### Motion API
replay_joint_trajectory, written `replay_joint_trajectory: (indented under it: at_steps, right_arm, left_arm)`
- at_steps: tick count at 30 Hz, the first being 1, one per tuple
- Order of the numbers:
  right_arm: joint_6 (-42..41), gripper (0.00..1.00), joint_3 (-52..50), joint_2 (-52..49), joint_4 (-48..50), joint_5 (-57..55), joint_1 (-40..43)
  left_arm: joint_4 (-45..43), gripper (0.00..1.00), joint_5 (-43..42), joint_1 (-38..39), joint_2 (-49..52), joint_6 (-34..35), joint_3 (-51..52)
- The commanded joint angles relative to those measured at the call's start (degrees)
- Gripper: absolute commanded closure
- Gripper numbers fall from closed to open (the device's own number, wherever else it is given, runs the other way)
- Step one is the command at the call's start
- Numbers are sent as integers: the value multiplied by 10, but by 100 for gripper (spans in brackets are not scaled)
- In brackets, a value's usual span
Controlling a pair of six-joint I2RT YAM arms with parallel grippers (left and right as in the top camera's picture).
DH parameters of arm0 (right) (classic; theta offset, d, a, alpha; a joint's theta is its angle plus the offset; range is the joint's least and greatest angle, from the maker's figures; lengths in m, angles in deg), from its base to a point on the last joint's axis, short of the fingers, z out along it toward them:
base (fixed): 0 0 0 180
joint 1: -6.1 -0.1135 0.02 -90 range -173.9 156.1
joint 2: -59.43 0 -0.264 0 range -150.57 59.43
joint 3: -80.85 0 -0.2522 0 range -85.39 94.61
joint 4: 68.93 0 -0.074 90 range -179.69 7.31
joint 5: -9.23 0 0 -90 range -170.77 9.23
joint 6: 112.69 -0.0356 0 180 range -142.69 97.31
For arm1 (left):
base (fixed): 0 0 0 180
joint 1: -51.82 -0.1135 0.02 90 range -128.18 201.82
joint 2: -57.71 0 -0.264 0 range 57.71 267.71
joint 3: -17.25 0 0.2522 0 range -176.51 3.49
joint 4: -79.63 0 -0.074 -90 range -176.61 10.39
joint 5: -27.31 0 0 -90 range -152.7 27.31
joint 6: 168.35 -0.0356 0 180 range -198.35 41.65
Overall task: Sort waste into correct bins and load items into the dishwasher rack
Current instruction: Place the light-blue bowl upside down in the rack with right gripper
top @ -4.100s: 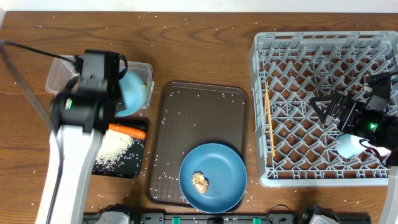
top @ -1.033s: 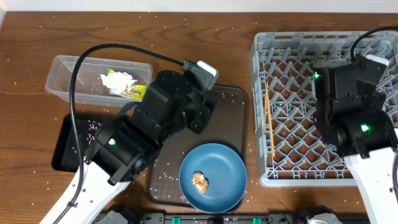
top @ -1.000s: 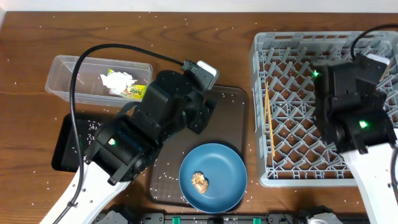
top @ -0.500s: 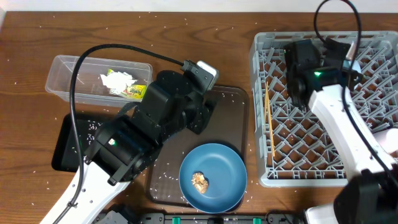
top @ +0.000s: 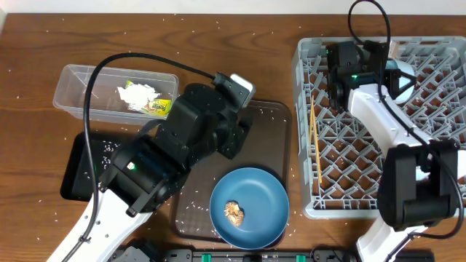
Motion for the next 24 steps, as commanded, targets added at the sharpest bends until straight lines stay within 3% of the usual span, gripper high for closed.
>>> replay_joint_trajectory:
  at_steps: [1, 15, 18, 21, 24]
  right_arm:
    - [31, 99, 3, -9, 2, -20, 5]
    - [28, 98, 3, -65, -34, -5, -18]
    - [29, 85, 3, -66, -36, 6, -34]
    - [50, 60, 3, -64, -39, 26, -52]
    - [73, 50, 3, -64, -52, 69, -64]
  left_arm:
    - [1, 46, 4, -2, -6, 0, -3]
    - [5, 46, 4, -2, -6, 0, -3]
    - [4, 46, 4, -2, -6, 0, -3]
    - [4, 46, 4, -2, -6, 0, -3]
    - [5, 46, 4, -2, -6, 0, -3]
